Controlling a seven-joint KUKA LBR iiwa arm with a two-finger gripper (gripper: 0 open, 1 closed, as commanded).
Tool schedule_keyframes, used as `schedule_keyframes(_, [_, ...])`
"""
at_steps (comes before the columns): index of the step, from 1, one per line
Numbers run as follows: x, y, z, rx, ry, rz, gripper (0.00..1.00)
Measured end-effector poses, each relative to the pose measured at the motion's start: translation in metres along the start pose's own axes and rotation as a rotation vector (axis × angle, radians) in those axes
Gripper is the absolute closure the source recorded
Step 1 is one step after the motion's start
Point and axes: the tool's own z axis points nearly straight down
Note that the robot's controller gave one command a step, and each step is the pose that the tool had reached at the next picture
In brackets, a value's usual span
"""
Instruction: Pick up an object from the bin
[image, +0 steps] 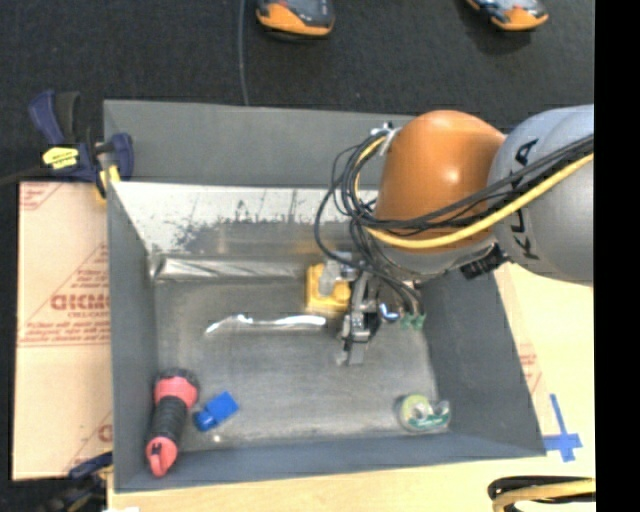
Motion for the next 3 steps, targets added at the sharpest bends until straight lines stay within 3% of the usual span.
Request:
schedule_keyframes(1, [-0.001, 0.0, -0.005, -0.001, -0.008, 0.002, 0.0])
schedule_keyframes(2, [-0.03, -0.019, 0.045, 0.0, -0.014, -0.087, 0.0])
schedule_keyframes(3, [-0.074, -0.06, 0.133, 0.002, -0.019, -0.196, 0.0])
